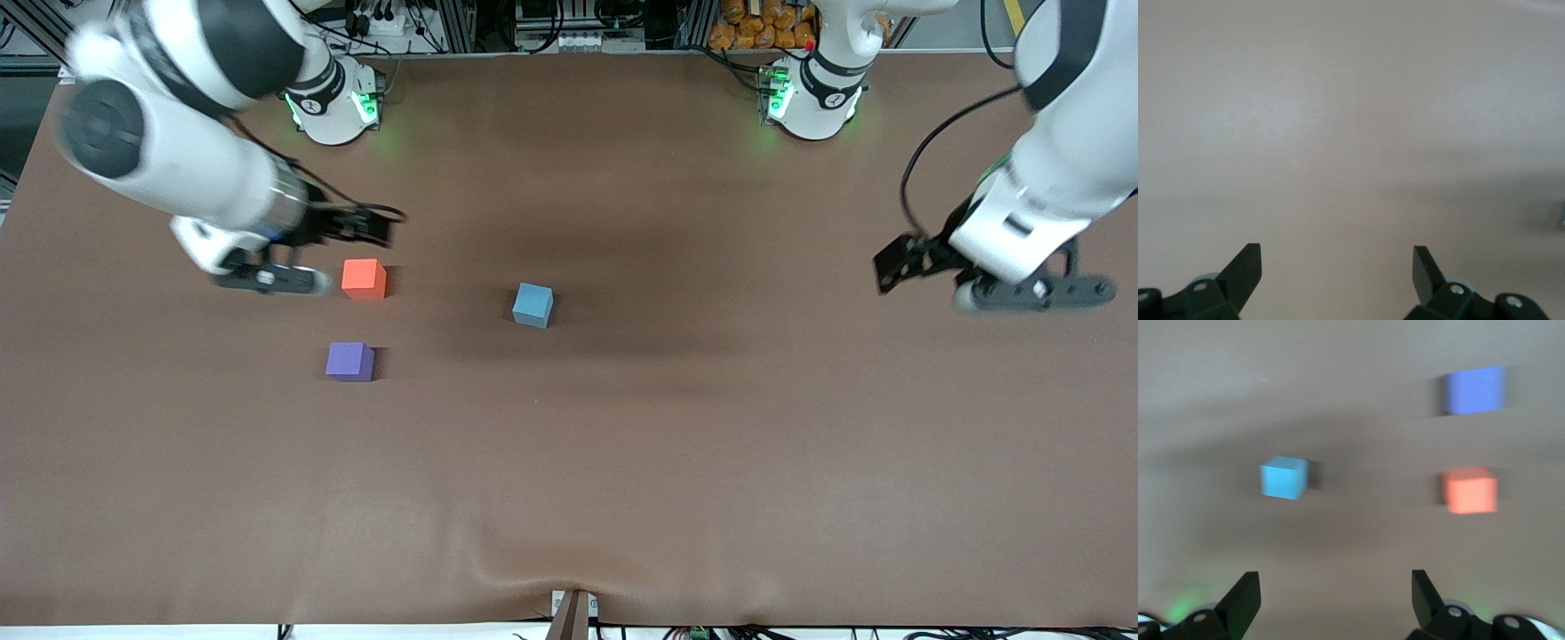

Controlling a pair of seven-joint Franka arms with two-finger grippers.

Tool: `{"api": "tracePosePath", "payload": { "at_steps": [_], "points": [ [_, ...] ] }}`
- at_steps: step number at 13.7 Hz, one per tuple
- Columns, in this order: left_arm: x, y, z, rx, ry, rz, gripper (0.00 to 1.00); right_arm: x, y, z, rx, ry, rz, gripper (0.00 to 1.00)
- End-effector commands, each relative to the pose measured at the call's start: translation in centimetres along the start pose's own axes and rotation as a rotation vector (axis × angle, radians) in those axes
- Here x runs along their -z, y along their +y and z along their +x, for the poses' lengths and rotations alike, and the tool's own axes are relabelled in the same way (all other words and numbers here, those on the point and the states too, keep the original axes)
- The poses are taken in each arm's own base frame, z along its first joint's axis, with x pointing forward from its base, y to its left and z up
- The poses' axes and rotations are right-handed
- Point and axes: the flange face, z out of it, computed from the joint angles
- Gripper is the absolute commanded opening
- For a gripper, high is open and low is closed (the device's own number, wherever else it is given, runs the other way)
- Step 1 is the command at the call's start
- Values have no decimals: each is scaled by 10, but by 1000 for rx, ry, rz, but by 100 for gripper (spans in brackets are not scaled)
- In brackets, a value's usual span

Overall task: Place blue block between orange and purple blocks
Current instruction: 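Move the right gripper over the blue block while the left gripper withdraws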

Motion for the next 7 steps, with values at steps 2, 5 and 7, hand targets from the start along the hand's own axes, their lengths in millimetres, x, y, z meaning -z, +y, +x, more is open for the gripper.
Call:
{"api": "tracePosePath", "payload": {
  "at_steps": [2,5,7],
  "points": [
    [26,-34,-32,-82,6,16,100,-79,-55,-11,35,21,28,100],
    [31,-29,-39,-91,-39,15,100,-138,-94,-14,45,48,-7,100],
    [29,-29,-39,-91,-53,13,100,-182,-112,-17,71,66,-58,100]
  ]
}}
